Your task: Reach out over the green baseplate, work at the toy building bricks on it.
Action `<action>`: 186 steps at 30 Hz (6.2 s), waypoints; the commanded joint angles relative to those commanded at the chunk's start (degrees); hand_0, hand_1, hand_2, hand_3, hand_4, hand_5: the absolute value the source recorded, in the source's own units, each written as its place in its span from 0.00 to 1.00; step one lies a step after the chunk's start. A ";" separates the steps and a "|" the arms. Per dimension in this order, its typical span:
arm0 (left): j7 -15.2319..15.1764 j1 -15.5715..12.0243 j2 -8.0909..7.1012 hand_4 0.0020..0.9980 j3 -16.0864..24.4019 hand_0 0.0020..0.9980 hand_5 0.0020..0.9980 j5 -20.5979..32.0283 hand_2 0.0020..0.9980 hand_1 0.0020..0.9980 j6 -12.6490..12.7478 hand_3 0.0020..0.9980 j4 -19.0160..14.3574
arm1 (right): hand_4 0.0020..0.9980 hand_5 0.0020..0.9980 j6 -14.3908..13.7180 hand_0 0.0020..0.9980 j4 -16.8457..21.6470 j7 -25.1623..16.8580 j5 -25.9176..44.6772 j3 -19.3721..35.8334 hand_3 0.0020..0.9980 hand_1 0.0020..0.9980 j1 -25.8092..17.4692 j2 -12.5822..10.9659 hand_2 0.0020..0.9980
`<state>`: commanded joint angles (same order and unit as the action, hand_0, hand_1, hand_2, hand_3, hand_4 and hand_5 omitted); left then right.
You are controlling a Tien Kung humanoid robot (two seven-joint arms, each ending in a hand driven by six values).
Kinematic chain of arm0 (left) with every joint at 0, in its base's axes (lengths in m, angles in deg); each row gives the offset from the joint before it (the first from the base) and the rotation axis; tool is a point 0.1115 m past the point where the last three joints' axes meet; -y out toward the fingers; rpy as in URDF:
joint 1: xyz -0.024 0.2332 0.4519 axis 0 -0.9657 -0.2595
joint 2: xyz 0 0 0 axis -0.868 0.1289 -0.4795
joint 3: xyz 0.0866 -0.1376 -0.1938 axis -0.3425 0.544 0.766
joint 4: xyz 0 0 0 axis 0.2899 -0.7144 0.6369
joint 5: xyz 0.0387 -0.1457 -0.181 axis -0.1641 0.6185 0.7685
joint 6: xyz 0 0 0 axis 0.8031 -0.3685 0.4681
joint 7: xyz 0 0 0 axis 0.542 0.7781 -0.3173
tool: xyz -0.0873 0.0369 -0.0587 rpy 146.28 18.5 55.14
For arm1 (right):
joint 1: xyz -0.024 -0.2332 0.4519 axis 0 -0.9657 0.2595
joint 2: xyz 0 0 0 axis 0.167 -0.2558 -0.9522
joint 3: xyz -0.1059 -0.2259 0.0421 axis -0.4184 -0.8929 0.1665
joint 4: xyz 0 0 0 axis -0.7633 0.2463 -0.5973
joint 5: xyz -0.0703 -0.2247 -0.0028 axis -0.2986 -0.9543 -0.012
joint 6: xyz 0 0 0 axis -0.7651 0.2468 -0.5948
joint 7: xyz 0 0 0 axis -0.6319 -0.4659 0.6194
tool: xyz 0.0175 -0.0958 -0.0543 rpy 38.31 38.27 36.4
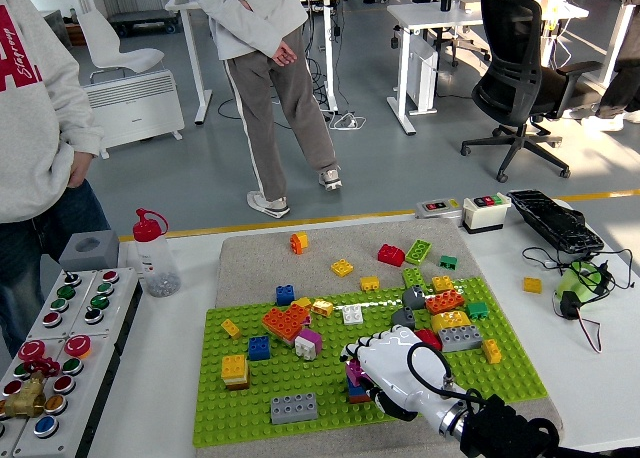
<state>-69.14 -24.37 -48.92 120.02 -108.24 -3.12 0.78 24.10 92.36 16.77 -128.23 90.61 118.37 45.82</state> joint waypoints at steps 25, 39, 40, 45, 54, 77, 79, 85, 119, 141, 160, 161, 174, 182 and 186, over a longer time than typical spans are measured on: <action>0.02 0.04 0.02 0.39 0.06 0.70 1.00 -0.05 0.71 0.72 -0.02 0.63 0.00 | 0.57 0.04 0.12 0.38 0.31 0.67 0.80 -0.40 0.70 0.54 0.02 0.34 0.62; 0.02 0.05 0.01 0.39 0.07 0.70 1.00 -0.07 0.71 0.72 -0.04 0.63 0.00 | 0.58 0.07 0.39 0.39 0.51 1.08 0.63 -0.18 0.72 0.55 0.00 0.39 0.64; 0.03 0.04 0.01 0.39 0.07 0.70 1.00 -0.09 0.71 0.72 -0.05 0.63 0.00 | 0.58 0.07 0.42 0.39 0.55 1.11 0.62 -0.16 0.72 0.55 -0.02 0.35 0.64; 0.06 -0.04 0.03 0.39 0.14 0.70 1.00 -0.20 0.71 0.72 -0.05 0.64 0.00 | 0.59 0.08 0.54 0.39 1.06 1.19 0.54 0.04 0.72 0.55 -0.12 0.05 0.64; 0.13 -0.19 0.05 0.39 0.29 0.70 1.00 -0.46 0.71 0.72 -0.05 0.64 0.00 | 0.59 0.09 0.52 0.39 2.21 1.25 0.20 0.37 0.72 0.55 -0.22 -0.47 0.64; 0.05 -0.14 -0.01 0.39 0.64 0.70 1.00 -0.70 0.71 0.72 -0.06 0.63 0.00 | 0.32 0.06 -7.30 0.24 10.96 -4.58 8.37 9.88 0.60 0.38 -5.92 -6.95 0.67; 0.04 -0.10 -0.01 0.39 0.65 0.70 1.00 -0.64 0.71 0.72 -0.05 0.63 0.00 | 0.32 0.06 -8.18 0.24 11.48 -6.88 10.57 10.39 0.60 0.38 -6.60 -8.09 0.67; 0.03 -0.08 0.01 0.39 0.83 0.70 1.00 -0.72 0.71 0.72 -0.03 0.63 0.00 | 0.13 0.00 -7.57 0.21 12.86 -12.23 14.01 10.25 0.56 0.27 -7.81 -9.93 0.64; 0.14 -0.17 0.07 0.39 0.75 0.69 1.00 -0.84 0.71 0.72 -0.18 0.63 0.00 | 0.08 0.00 -1.89 0.21 3.78 -14.36 15.50 4.86 0.56 0.25 -3.76 -4.36 0.65; 0.23 -0.44 0.08 0.38 0.78 0.69 1.00 -1.21 0.71 0.72 -0.17 0.63 0.00 | 0.10 0.00 -1.63 0.20 1.17 -14.27 15.66 5.02 0.56 0.26 -3.82 -4.00 0.65; 0.07 -0.17 0.03 0.39 0.61 0.70 1.00 -0.93 0.71 0.72 -0.16 0.63 0.00 | 0.12 0.00 -0.98 0.20 0.00 -13.62 15.38 5.02 0.56 0.26 -3.06 -2.86 0.65; 0.06 -0.15 0.03 0.39 0.61 0.70 1.00 -0.92 0.71 0.72 -0.15 0.63 0.00 | 0.12 0.00 -0.93 0.20 -0.13 -13.59 15.38 5.03 0.56 0.26 -3.02 -2.84 0.65; 0.05 -0.11 0.05 0.39 0.70 0.69 1.00 -1.00 0.71 0.72 -0.11 0.63 0.00 | 0.13 0.00 -0.34 0.20 -0.63 -13.61 15.53 4.46 0.56 0.26 -2.79 -2.90 0.64; 0.02 -0.04 0.03 0.39 0.62 0.69 1.00 -0.96 0.71 0.72 -0.09 0.63 0.00 | 0.13 0.00 -0.11 0.20 -0.58 -13.46 15.52 4.09 0.56 0.26 -2.76 -2.88 0.64; 0.01 -0.03 0.02 0.39 0.63 0.69 1.00 -0.98 0.71 0.72 -0.07 0.63 0.00 | 0.13 0.00 -0.03 0.19 -0.58 -13.40 15.52 3.97 0.56 0.26 -2.78 -2.88 0.64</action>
<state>-69.13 -24.40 -48.90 120.65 -109.22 -3.19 0.78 24.07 91.79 3.37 -112.71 94.58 115.59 42.94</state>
